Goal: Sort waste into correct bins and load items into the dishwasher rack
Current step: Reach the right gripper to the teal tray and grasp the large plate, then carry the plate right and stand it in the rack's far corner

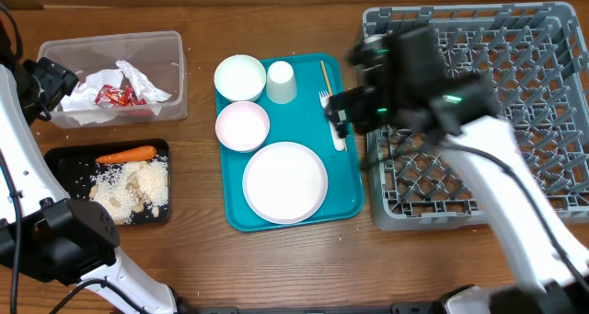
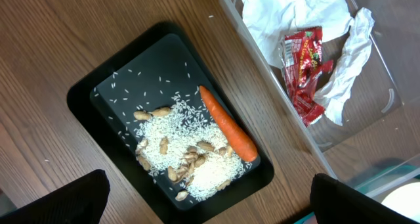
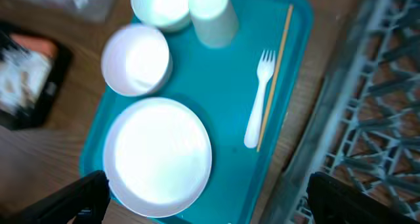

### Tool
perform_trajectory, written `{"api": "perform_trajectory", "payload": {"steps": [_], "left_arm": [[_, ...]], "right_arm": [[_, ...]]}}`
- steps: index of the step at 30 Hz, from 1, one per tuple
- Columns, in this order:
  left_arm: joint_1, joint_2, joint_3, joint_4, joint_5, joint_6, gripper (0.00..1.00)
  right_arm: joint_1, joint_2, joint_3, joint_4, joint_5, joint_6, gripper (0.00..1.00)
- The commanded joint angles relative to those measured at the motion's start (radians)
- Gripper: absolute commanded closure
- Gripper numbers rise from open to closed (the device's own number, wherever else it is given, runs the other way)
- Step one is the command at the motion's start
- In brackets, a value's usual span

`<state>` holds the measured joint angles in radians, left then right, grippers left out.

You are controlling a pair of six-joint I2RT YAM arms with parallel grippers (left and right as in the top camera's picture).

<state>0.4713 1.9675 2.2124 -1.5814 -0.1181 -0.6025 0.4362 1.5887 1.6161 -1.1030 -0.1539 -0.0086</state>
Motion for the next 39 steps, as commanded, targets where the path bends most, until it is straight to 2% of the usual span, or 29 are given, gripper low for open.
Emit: {"api": "perform_trajectory", "payload": {"steps": [1, 6, 14, 22, 28, 34, 39], "left_arm": [[0.000, 0.003, -0.001, 0.001, -0.016, 0.008, 0.00], [0.000, 0.003, -0.001, 0.001, -0.016, 0.008, 0.00], [0.000, 0.003, -0.001, 0.001, -0.016, 0.008, 0.00], [0.000, 0.003, -0.001, 0.001, -0.016, 0.008, 0.00], [0.000, 0.003, -0.001, 0.001, -0.016, 0.008, 0.00], [0.000, 0.003, -0.001, 0.001, -0.016, 0.008, 0.00], [0.000, 0.003, -0.001, 0.001, -0.016, 0.008, 0.00]], "right_arm": [[0.031, 0.085, 0.021, 0.015, 0.061, -0.018, 0.00], [0.032, 0.257, 0.021, 0.023, -0.041, -0.005, 0.00], [0.103, 0.455, 0.020, 0.018, -0.005, 0.016, 0.00], [0.182, 0.557, 0.019, 0.045, 0.049, 0.026, 0.00], [0.190, 0.585, 0.005, 0.048, 0.168, 0.122, 0.00], [0.185, 0.585, 0.005, 0.061, 0.168, 0.145, 0.63], [0.185, 0.585, 0.012, 0.039, 0.168, 0.176, 0.96]]}}
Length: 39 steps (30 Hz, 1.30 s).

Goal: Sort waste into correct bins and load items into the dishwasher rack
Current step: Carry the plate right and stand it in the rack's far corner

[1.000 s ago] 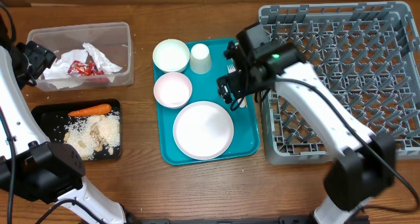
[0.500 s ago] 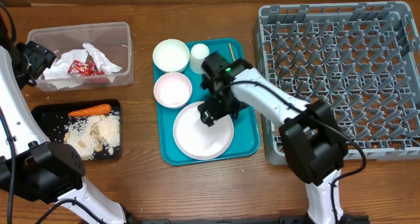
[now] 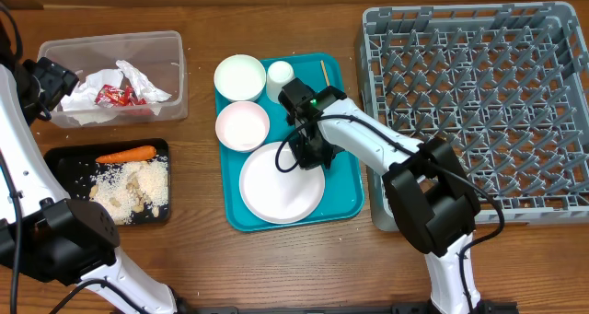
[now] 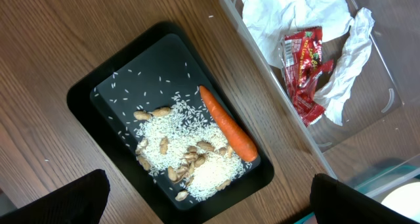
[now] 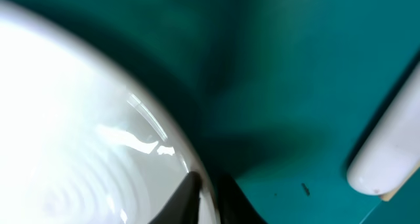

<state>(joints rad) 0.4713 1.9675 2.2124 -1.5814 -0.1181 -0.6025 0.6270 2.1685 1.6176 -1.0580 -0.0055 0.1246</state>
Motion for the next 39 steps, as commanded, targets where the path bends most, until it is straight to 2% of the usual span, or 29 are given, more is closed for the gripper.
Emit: {"api": "perform_trajectory", "payload": {"steps": [1, 5, 12, 17, 22, 26, 33, 39], "left_arm": [[0.000, 0.003, -0.001, 0.001, -0.016, 0.008, 0.00], [0.000, 0.003, -0.001, 0.000, -0.016, 0.008, 0.00], [0.000, 0.003, -0.001, 0.001, -0.016, 0.008, 0.00], [0.000, 0.003, -0.001, 0.001, -0.016, 0.008, 0.00], [0.000, 0.003, -0.001, 0.001, -0.016, 0.008, 0.00], [0.000, 0.003, -0.001, 0.001, -0.016, 0.008, 0.00], [0.000, 0.003, -0.001, 0.001, -0.016, 0.008, 0.00], [0.000, 0.003, -0.001, 0.001, -0.016, 0.008, 0.00]], "right_arm": [[-0.006, 0.005, 0.018, -0.016, 0.020, 0.057, 0.96], [-0.020, -0.001, 0.072, -0.106, 0.021, 0.059, 0.96], [-0.132, -0.058, 0.316, -0.472, 0.175, 0.061, 0.96], [-0.264, -0.144, 0.417, -0.524, 0.285, 0.116, 0.96], [-0.456, -0.244, 0.490, -0.486, 0.290, 0.108, 0.96], [-0.637, -0.306, 0.511, -0.383, 0.306, 0.068, 0.96], [-0.858, -0.301, 0.452, -0.069, 0.404, -0.023, 0.96], [-0.945, -0.293, 0.333, 0.150, 0.503, -0.079, 0.96]]}}
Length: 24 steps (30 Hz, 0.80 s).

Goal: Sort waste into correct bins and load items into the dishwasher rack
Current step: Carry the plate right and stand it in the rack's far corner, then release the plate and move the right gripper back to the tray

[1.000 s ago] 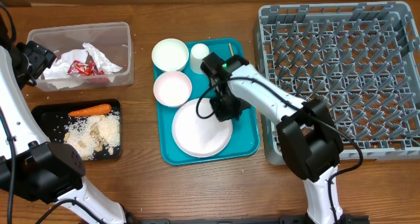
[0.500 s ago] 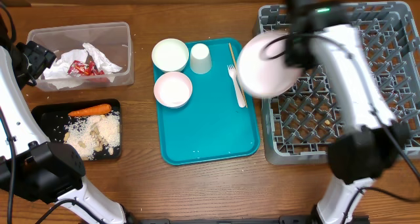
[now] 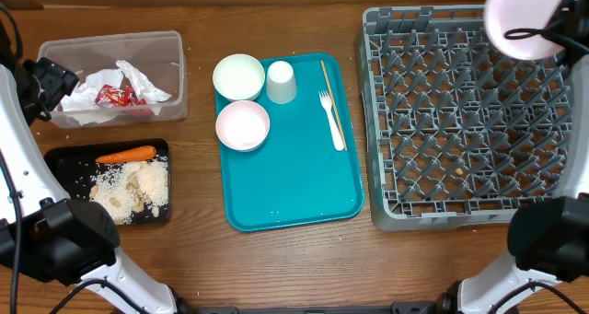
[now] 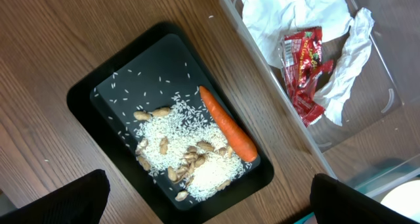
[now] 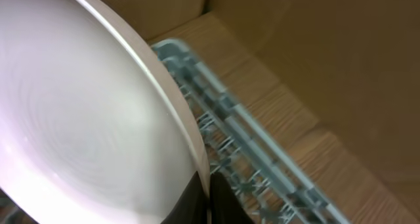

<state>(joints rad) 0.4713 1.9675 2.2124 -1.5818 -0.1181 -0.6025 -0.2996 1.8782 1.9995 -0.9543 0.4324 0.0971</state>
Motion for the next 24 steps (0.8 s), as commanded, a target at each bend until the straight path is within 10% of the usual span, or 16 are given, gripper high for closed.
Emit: {"api": "perform_trajectory", "payload": {"steps": [1, 24], "left_arm": [[0.000, 0.003, -0.001, 0.001, -0.016, 0.008, 0.00], [-0.001, 0.003, -0.001, 0.001, -0.016, 0.008, 0.00]], "right_arm": [[-0.023, -0.002, -0.071, 0.079, 0.065, -0.082, 0.96], [-0.019, -0.002, -0.332, 0.359, 0.112, -0.314, 0.96]]}}
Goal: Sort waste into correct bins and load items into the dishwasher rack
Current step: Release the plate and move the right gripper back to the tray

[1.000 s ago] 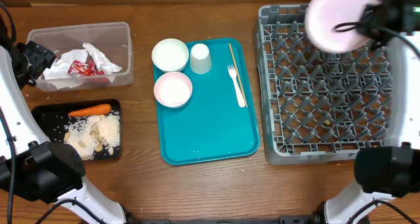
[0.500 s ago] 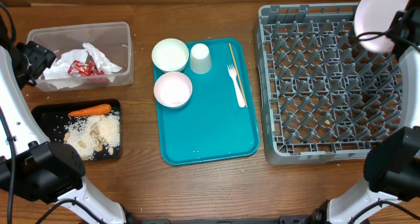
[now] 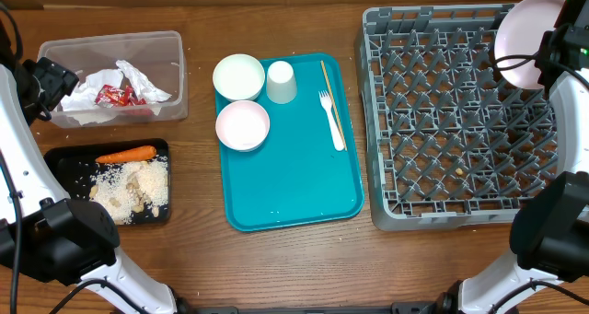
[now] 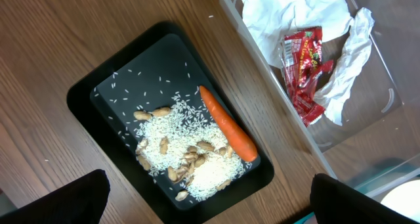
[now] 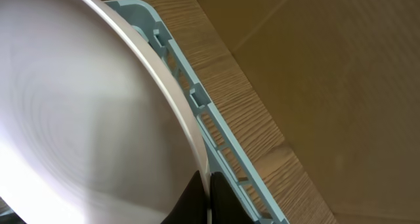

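My right gripper (image 5: pixel 207 198) is shut on the rim of the large white plate (image 3: pixel 526 40), which stands on edge over the far right corner of the grey dishwasher rack (image 3: pixel 460 121). In the right wrist view the plate (image 5: pixel 85 119) fills the left, beside the rack's rim (image 5: pixel 203 119). Left on the teal tray (image 3: pixel 290 180) are two white bowls (image 3: pixel 240 76) (image 3: pixel 242 125), a white cup (image 3: pixel 281 81), a white fork (image 3: pixel 331 121) and a chopstick (image 3: pixel 330 102). My left gripper (image 4: pixel 209 201) hangs open high above the black tray (image 4: pixel 170 119).
The clear bin (image 3: pixel 115 79) at far left holds crumpled paper and a red wrapper (image 4: pixel 305 69). The black tray (image 3: pixel 110 180) holds rice, peanuts and a carrot (image 3: pixel 126 154). A cardboard wall (image 5: pixel 328 66) stands right behind the rack.
My right gripper has lowered the plate a little and moved it right, so it now stands at the rack's far right corner. The left arm has not moved.
At first my right gripper hovered open over the tray with the plate lying on it. Then it was down at the plate's rim on the tray. Later it held the plate high over the rack, and now at the rack's far right corner.
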### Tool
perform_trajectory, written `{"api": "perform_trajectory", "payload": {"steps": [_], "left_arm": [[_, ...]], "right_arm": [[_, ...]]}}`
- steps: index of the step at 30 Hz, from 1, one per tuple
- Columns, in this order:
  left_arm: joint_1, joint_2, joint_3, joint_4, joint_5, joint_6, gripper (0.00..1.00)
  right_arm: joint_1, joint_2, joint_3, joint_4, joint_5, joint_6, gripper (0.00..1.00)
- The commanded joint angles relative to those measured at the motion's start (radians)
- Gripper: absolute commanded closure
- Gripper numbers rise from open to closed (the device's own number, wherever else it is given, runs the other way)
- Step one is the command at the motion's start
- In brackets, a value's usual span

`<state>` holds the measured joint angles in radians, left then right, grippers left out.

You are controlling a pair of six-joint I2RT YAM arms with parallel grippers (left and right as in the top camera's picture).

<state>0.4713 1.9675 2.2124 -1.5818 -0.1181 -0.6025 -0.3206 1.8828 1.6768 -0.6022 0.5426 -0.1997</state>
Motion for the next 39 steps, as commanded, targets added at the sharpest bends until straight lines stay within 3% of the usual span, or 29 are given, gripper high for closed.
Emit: {"api": "perform_trajectory", "payload": {"steps": [1, 5, 6, 10, 11, 13, 16, 18, 22, 26, 28, 31, 34, 39], "left_arm": [[-0.001, 0.003, -0.001, 0.001, -0.016, 0.008, 0.00], [0.000, 0.003, -0.001, 0.001, -0.016, 0.008, 0.00], [0.000, 0.003, -0.001, 0.001, -0.016, 0.008, 0.00], [0.000, 0.003, -0.001, 0.001, -0.016, 0.008, 0.00], [-0.001, 0.003, -0.001, 0.001, -0.016, 0.008, 0.00], [-0.001, 0.003, -0.001, 0.001, -0.016, 0.008, 0.00], [0.000, 0.003, -0.001, 0.001, -0.016, 0.008, 0.00], [0.000, 0.003, -0.001, 0.001, -0.016, 0.008, 0.00], [0.000, 0.003, -0.001, 0.001, -0.016, 0.008, 0.00], [-0.001, 0.003, -0.001, 0.001, -0.016, 0.008, 0.00], [-0.001, 0.003, -0.001, 0.001, -0.016, 0.008, 0.00], [0.000, 0.003, -0.001, 0.001, -0.016, 0.008, 0.00], [0.000, 0.003, -0.001, 0.001, -0.016, 0.008, 0.00], [-0.001, 0.003, -0.001, 0.001, -0.016, 0.008, 0.00]], "right_arm": [[0.005, -0.006, -0.019, 0.011, 0.003, -0.017, 0.96], [0.011, -0.006, -0.061, 0.026, 0.002, -0.006, 0.95], [0.015, -0.006, -0.069, 0.026, -0.006, -0.006, 0.91], [0.033, -0.008, -0.069, 0.022, -0.021, 0.076, 0.57], [0.039, -0.009, -0.063, 0.017, -0.020, 0.099, 0.44], [0.054, -0.009, -0.040, -0.009, -0.025, 0.126, 0.35], [0.094, -0.009, 0.047, -0.089, -0.066, 0.132, 0.35], [0.116, -0.009, 0.120, -0.147, -0.076, 0.200, 0.26], [0.158, -0.009, 0.276, -0.289, -0.223, 0.254, 0.19], [0.213, -0.009, 0.377, -0.400, -0.595, 0.254, 0.17], [0.245, -0.009, 0.383, -0.422, -0.857, 0.253, 0.03], [0.312, -0.007, 0.353, -0.428, -1.152, 0.253, 0.00], [0.398, -0.006, 0.301, -0.401, -1.077, 0.253, 0.00], [0.587, 0.027, 0.185, -0.360, -0.724, 0.294, 0.05]]}}
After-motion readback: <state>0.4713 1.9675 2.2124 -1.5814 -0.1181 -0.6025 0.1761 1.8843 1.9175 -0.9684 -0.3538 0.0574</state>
